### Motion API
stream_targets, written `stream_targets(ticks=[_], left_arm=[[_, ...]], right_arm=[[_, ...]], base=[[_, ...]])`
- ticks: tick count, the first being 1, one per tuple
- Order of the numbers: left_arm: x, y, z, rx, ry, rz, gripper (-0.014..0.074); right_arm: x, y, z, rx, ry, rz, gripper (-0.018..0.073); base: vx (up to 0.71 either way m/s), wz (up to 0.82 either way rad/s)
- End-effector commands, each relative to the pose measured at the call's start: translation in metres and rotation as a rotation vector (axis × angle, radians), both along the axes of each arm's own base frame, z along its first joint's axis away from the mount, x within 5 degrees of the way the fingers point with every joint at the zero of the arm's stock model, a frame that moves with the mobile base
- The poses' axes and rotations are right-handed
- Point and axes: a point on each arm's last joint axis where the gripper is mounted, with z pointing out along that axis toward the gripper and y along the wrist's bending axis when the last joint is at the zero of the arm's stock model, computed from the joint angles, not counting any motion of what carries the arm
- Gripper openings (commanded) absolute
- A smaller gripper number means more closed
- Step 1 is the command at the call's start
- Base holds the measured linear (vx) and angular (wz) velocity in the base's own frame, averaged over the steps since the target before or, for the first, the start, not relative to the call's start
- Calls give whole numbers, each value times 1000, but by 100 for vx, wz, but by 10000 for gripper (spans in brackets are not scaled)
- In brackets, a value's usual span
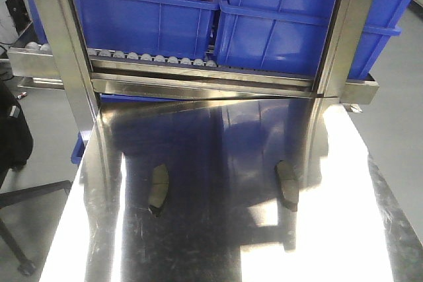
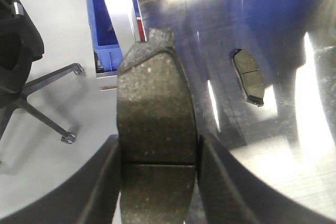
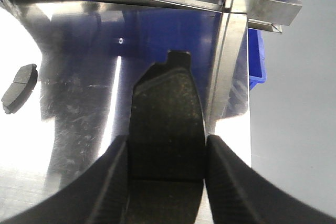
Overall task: Move and align brake pads A on conveyor
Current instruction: 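Hold both brake pads raised above the table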
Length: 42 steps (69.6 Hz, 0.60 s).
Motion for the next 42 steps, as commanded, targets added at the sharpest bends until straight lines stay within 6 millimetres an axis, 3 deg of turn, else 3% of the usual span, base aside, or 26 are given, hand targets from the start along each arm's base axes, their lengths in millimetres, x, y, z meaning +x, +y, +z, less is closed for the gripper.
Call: stream_targets(ticks=[1, 42], left_arm=[[1, -1, 12, -18, -95, -6, -6], [2, -1, 11, -18, -95, -6, -6]], right_arm=[[2, 0, 14, 13, -106, 1, -8], [2, 0, 14, 13, -105, 1, -8]], base=[[0, 0], [0, 0]])
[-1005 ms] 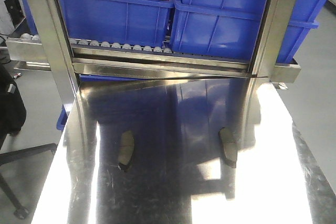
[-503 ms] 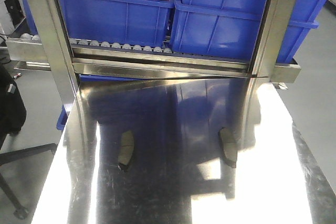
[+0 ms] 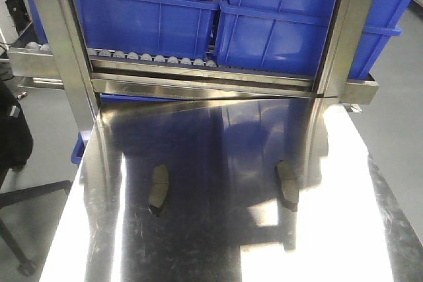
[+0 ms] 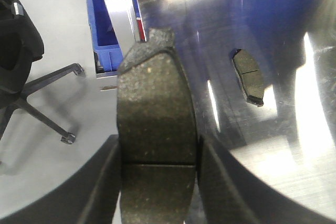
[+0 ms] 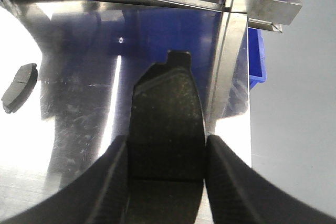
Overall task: Move and align brake pads A on conveyor
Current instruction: 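Hold both brake pads raised above the table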
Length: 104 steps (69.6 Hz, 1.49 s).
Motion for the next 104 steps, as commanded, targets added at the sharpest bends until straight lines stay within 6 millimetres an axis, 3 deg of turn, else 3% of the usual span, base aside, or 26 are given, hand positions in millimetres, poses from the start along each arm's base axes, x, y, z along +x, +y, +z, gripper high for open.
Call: stream_targets(ticks=[1, 104], left_arm=[[2, -1, 11, -18, -95, -6, -6], [2, -1, 11, -18, -95, -6, -6]], right_arm=[[2, 0, 14, 13, -107, 1, -8], [2, 0, 14, 13, -107, 2, -8]], base=[[0, 0], [-1, 4]])
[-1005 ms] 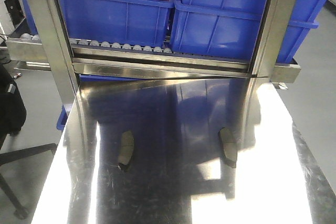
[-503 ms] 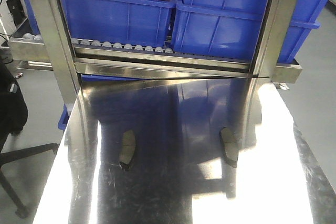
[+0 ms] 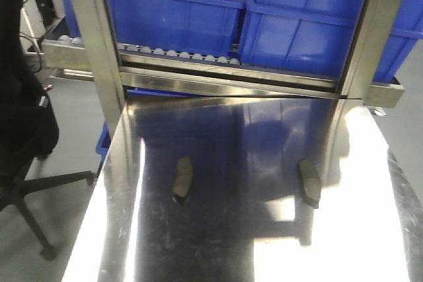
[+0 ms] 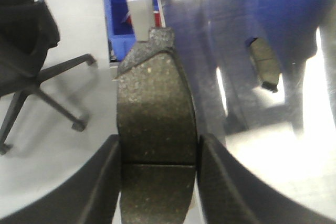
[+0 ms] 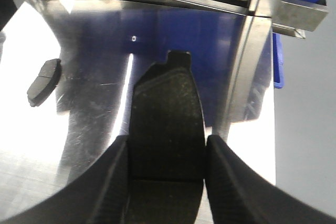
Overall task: Move and align brake pads A on conveyor
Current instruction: 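Hold both brake pads raised above the table, then turn the base away from the table holding both pads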
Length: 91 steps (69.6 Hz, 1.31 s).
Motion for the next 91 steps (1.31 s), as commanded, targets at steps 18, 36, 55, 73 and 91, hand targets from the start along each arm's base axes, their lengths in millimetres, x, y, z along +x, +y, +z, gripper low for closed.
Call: stream_targets(ticks=[18, 36, 55, 73, 91], left_arm=[[2, -1, 11, -18, -95, -6, -6], [2, -1, 11, -18, -95, -6, -6], [2, -1, 11, -18, -95, -6, -6], [2, -1, 11, -18, -95, -6, -6], [2, -1, 11, -18, -95, -6, -6]], right_arm=[[2, 0, 14, 14, -108, 2, -8], [2, 0, 14, 14, -108, 2, -8], [2, 0, 14, 14, -108, 2, -8], [2, 0, 14, 14, -108, 2, -8], [2, 0, 14, 14, -108, 2, -8]], base=[[-8, 30], [-12, 45], [-13, 51], [-14, 53], [-14, 54]])
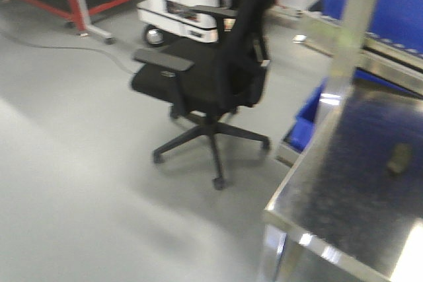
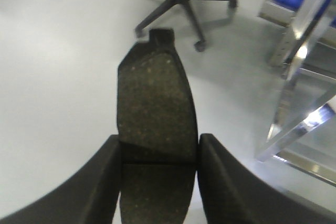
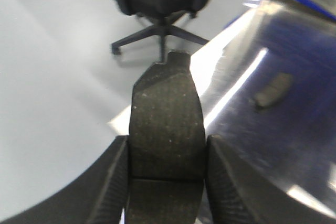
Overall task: Move and align brake pads A on conveyor
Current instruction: 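Turn the base away from the table holding both pads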
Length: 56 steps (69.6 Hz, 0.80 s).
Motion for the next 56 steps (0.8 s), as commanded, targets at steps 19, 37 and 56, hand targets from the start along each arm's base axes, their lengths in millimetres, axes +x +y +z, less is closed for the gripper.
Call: stream_targets(ticks=[19, 37, 56], left_arm=[[2, -1, 11, -18, -95, -6, -6], [2, -1, 11, -18, -95, -6, -6], [2, -1, 11, -18, -95, -6, -6]], right_arm=[[2, 0, 14, 13, -107, 2, -8], [2, 0, 14, 13, -107, 2, -8], [2, 0, 14, 13, -107, 2, -8]], base=[[-15, 58], [-16, 61], [-16, 63]])
